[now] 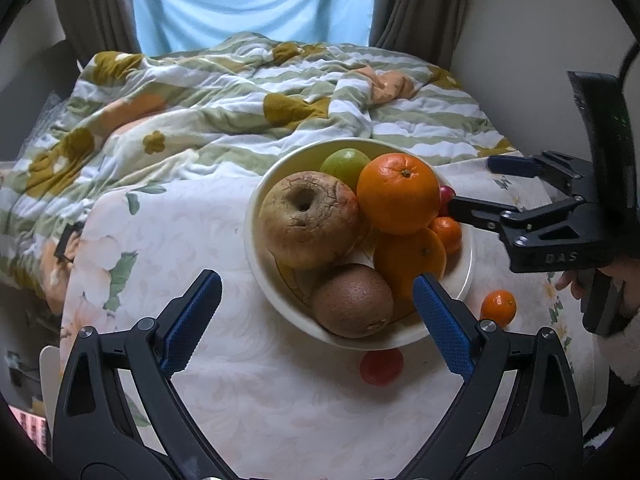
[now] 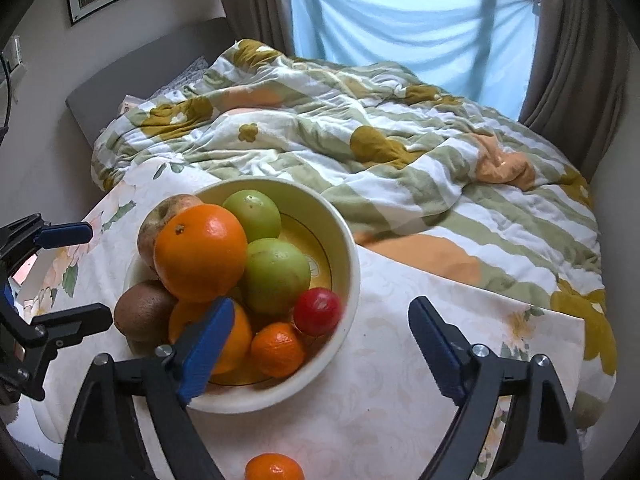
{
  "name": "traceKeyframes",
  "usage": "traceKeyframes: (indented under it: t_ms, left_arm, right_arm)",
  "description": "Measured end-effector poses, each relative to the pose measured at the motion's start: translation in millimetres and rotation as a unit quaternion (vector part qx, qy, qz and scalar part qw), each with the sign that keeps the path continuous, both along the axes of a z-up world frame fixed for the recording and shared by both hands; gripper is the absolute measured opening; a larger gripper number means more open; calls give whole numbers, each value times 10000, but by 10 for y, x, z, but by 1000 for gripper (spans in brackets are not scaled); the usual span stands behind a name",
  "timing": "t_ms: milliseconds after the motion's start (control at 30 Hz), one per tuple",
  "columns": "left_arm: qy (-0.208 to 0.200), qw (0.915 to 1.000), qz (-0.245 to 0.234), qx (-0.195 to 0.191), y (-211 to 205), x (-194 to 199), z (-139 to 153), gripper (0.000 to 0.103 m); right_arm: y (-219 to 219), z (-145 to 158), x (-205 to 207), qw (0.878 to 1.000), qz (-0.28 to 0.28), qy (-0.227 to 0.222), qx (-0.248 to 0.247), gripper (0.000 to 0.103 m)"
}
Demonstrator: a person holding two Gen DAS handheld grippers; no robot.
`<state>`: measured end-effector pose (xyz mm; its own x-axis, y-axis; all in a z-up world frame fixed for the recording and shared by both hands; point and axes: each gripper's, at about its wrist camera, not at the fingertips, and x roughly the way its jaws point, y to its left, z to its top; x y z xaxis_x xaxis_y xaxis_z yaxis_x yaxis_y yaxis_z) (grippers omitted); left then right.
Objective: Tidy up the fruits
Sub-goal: 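Lower the red tomato into the bowl and open the right tool, then close the left tool on a red tomato while the right tool grasps a mandarin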
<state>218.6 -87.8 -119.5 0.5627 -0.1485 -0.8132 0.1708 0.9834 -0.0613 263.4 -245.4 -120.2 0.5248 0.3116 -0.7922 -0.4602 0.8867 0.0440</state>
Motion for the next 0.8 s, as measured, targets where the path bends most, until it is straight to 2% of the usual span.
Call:
traceKeyframes:
  t_ms: [33,67,367,533,800]
  left_arm:
    - [-4,10000,2,-5,13,2,11,103]
    - [-11,10000,5,-6,25,0,29,103]
    - [-366,9992,-108,69,170,-207,450,103]
    - [-577,9981,-201,76,224,-391,660,103]
    - [-639,9973,-361,64,269,-695,751,103]
  right_arm:
    - [-9,25,-26,10000,-37,-50,-7,99]
    - [-21,50,-46,9999,-80,-93,-19,102]
    - [-104,470,-338,9976,-502,-471,117,102]
    - [-160,754,-627,9942,-888,-594,-105,103]
    - [-215,945,-1090,9894,-1337,-560,-54,103]
